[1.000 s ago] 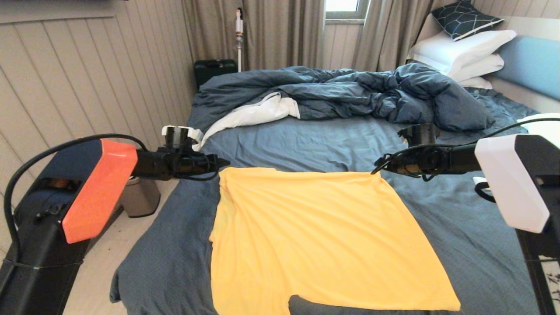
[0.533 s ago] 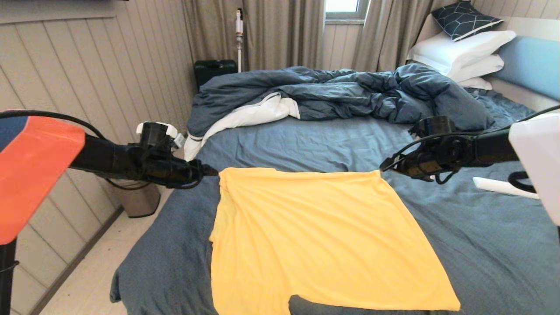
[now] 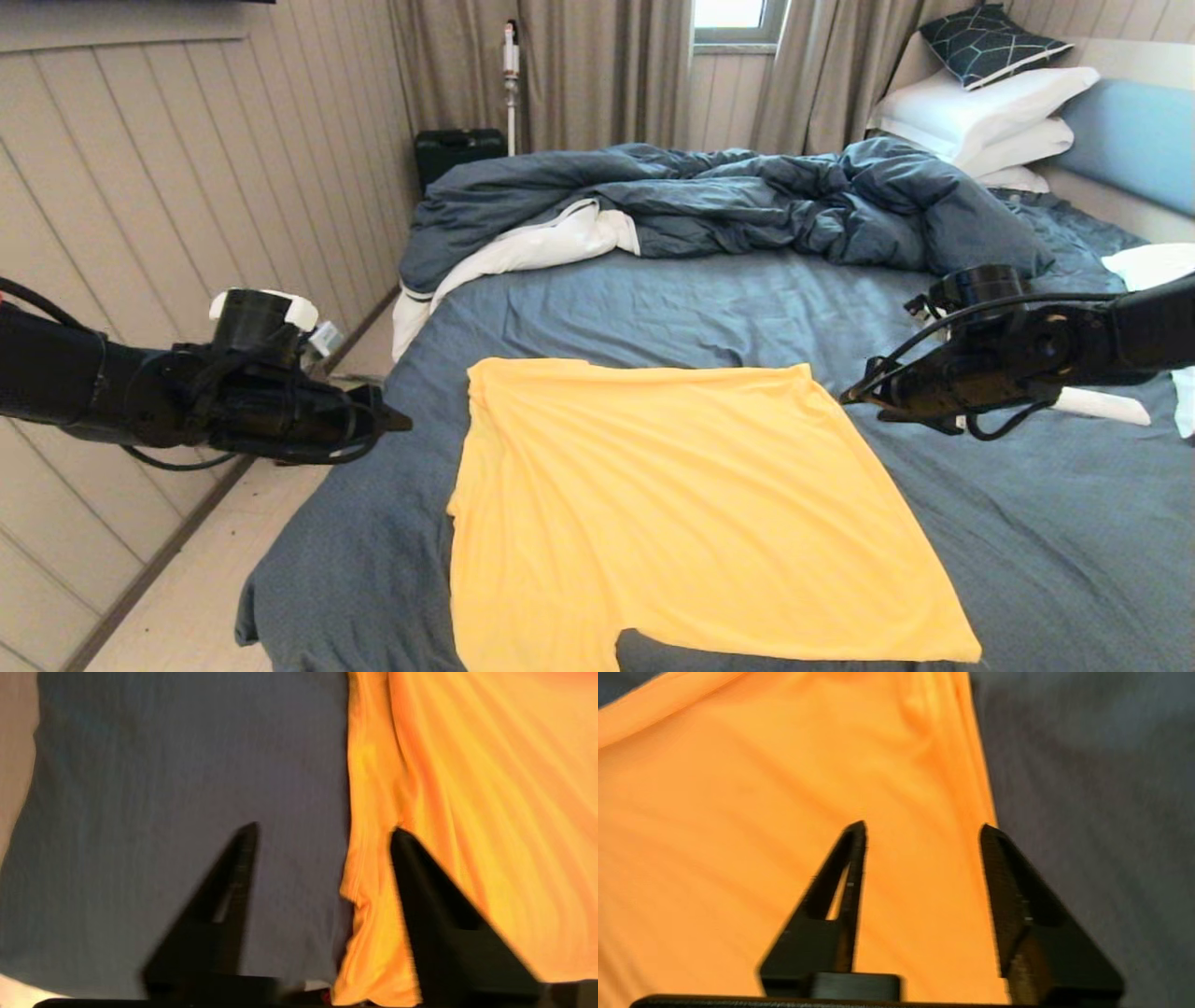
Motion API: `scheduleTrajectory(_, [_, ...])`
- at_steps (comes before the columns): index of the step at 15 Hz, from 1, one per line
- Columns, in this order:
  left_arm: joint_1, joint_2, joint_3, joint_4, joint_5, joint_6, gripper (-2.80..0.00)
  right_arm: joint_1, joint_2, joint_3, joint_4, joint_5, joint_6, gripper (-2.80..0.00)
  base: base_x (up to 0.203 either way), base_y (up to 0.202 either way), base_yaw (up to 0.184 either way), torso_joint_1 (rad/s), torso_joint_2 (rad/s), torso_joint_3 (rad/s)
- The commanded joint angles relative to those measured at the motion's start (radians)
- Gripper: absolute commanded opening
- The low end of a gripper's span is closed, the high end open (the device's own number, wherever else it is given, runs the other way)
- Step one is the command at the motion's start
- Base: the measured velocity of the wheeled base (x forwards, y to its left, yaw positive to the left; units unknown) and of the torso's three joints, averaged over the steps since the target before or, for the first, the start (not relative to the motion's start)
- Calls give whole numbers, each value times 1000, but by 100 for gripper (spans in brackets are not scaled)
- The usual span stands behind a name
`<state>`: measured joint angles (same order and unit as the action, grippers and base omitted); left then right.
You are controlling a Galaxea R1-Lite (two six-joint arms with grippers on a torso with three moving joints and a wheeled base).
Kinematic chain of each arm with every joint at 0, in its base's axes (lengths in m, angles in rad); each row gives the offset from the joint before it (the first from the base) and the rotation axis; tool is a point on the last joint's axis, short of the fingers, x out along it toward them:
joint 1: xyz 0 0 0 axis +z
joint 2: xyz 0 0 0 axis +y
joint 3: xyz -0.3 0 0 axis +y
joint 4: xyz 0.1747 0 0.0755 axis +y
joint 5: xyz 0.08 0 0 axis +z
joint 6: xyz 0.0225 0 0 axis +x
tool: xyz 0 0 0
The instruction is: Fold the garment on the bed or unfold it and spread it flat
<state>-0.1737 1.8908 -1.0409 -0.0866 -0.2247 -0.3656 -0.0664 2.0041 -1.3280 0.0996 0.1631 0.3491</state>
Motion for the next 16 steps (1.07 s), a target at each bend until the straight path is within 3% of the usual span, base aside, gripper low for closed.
scheduleTrajectory(1, [-32,-10,35,-26,-1,-27,-280,2,-36,36,0,10,4,-280,0,0,0,0,0,0])
scheduleTrajectory(3, [-73,4,52,-38,5,-90,-280,3,-38,77,-1,10,15,-280,0,0,0,0,0,0])
scheduleTrajectory(7, [-62,-136,178,-51,8,-95,-280,0,-139,187,-1,12,7,-280,0,0,0,0,0,0])
scheduleTrajectory(12, [-26,-589,386,-7,14,-79,-280,2,-569,430,15,10,-39,-280,0,0,0,0,0,0])
scheduleTrajectory(16, [-19,-1052,487,184,125,1,-280,7,-1038,577,180,7,-111,-280,0,0,0,0,0,0])
